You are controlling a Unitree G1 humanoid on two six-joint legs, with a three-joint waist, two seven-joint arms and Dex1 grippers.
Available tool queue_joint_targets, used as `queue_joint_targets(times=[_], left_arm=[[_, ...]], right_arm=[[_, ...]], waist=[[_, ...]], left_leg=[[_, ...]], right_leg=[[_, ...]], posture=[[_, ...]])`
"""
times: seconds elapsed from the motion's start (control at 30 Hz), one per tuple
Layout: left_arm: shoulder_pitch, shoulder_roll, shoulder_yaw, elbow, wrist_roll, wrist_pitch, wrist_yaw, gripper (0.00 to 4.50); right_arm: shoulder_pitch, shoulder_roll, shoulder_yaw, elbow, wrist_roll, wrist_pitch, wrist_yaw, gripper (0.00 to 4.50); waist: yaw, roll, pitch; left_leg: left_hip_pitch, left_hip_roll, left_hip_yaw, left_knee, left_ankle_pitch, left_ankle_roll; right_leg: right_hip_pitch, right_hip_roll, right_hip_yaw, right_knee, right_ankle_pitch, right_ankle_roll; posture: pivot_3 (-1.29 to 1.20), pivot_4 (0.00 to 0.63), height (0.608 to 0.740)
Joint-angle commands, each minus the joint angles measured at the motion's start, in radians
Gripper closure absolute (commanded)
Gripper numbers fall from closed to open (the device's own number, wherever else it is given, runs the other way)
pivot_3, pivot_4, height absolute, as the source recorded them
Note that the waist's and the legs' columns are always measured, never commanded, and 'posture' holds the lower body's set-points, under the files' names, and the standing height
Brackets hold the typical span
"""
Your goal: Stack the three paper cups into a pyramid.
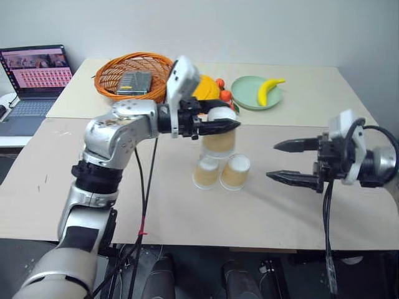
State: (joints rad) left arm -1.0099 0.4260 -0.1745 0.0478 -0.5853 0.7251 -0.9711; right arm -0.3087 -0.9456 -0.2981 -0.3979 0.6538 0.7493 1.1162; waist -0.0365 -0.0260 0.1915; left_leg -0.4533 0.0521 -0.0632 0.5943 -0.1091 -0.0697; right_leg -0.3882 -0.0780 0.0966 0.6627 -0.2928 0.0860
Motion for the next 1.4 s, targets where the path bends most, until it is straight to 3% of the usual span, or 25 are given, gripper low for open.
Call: queue_joint_targets(times=[0.03,0.47,1.03,1.2,1.4], left_arm=[[-0.037,-0.022,-0.027,0.030,0.043,-0.051,-0.050,1.57],[-0.014,-0.031,-0.034,0.063,0.127,-0.115,-0.097,1.57],[0.053,-0.059,-0.011,-0.009,0.112,-0.066,-0.036,1.57],[0.055,-0.068,-0.004,-0.013,0.104,-0.058,-0.025,0.04],[0.038,-0.071,0.002,0.005,0.112,-0.074,-0.013,0.04]], right_arm=[[0.032,-0.004,-0.072,-0.059,0.039,-0.010,-0.031,0.00],[0.033,-0.019,-0.071,-0.070,0.072,-0.004,-0.087,0.00],[-0.030,-0.043,-0.024,-0.036,0.075,-0.004,-0.097,0.00],[-0.031,-0.050,-0.025,-0.032,0.074,-0.006,-0.097,0.00],[-0.036,-0.054,-0.021,-0.028,0.077,-0.007,-0.100,0.00]], waist=[[-0.004,0.000,0.000],[-0.004,0.000,0.000],[-0.003,0.000,0.000],[-0.003,0.000,0.000],[-0.003,0.000,0.000]], left_leg=[[0.000,0.000,0.000,0.000,0.000,0.000],[0.000,0.000,0.000,0.000,0.000,0.000],[0.000,0.000,0.000,0.001,0.000,0.000],[0.000,0.000,0.000,0.001,0.000,0.000],[0.000,0.000,0.000,0.001,0.000,0.000]], right_leg=[[0.000,0.000,0.000,0.000,0.000,0.000],[0.000,0.000,0.000,0.000,0.000,0.000],[0.000,0.000,0.000,0.001,0.000,0.000],[0.000,0.000,0.000,0.001,0.000,0.000],[0.000,0.000,0.000,0.001,0.000,0.000]], posture=[[0.00,0.150,0.732],[0.00,0.150,0.732],[0.00,0.150,0.732],[0.00,0.150,0.732],[0.00,0.150,0.732]])
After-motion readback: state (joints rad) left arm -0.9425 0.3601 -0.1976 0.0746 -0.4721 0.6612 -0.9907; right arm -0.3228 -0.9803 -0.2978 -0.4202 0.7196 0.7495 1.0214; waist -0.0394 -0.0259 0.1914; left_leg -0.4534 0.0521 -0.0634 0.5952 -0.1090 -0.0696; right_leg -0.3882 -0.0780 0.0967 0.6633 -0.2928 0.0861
